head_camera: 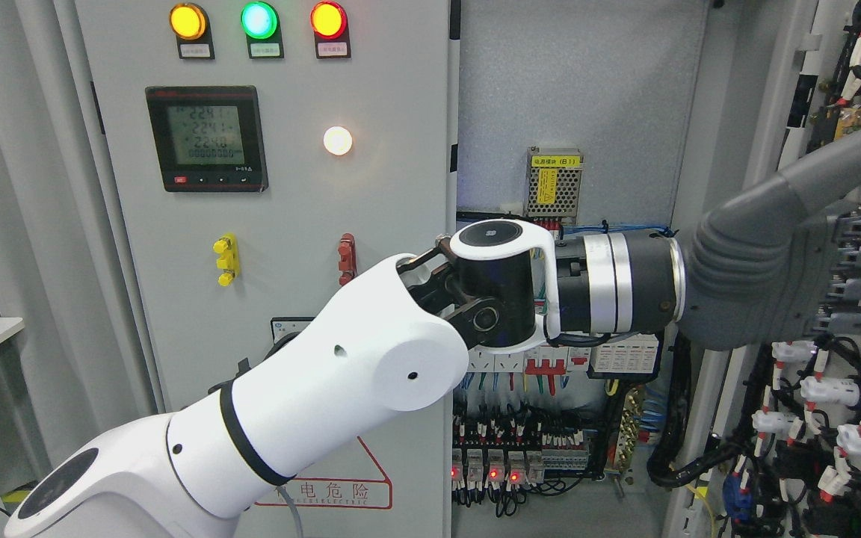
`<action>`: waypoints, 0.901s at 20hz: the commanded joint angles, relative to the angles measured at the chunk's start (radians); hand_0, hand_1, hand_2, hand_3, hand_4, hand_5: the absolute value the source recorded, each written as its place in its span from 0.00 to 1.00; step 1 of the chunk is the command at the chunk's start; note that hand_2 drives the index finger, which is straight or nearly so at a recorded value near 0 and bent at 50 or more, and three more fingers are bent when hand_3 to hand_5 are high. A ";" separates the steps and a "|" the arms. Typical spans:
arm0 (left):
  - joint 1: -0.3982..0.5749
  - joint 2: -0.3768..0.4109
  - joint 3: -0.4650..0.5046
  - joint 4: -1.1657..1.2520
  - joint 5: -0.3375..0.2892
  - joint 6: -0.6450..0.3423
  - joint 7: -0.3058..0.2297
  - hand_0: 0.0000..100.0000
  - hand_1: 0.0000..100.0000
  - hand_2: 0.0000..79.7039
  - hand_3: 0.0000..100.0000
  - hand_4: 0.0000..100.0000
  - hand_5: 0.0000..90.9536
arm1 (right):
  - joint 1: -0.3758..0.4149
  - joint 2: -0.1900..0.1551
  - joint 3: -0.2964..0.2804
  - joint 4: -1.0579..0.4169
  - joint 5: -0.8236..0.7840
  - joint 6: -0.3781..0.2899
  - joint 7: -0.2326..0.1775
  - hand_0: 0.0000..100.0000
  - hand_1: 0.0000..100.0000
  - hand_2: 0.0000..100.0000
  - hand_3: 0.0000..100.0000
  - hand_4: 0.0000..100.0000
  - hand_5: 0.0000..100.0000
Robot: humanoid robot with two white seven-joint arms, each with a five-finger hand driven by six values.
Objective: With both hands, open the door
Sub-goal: 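Push the door farther open with the left hand, then withdraw it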
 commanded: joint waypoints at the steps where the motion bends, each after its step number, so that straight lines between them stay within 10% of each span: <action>1: -0.001 0.000 -0.004 -0.010 0.005 -0.011 -0.004 0.29 0.00 0.03 0.03 0.04 0.00 | -0.005 -0.005 -0.001 -0.005 -0.001 0.000 -0.001 0.22 0.00 0.00 0.00 0.00 0.00; 6: 0.031 0.000 0.023 -0.013 -0.014 0.008 0.007 0.29 0.00 0.03 0.03 0.04 0.00 | 0.003 -0.015 -0.001 0.001 0.001 0.000 -0.001 0.22 0.00 0.00 0.00 0.00 0.00; 11: 0.168 0.000 0.137 -0.112 -0.222 0.098 0.006 0.29 0.00 0.03 0.03 0.03 0.00 | 0.011 -0.025 -0.007 0.001 0.001 -0.001 -0.001 0.22 0.00 0.00 0.00 0.00 0.00; 18: 0.263 0.000 0.301 -0.184 -0.267 0.193 -0.001 0.29 0.00 0.03 0.03 0.03 0.00 | 0.041 -0.021 -0.007 -0.002 0.001 0.000 -0.001 0.22 0.00 0.00 0.00 0.00 0.00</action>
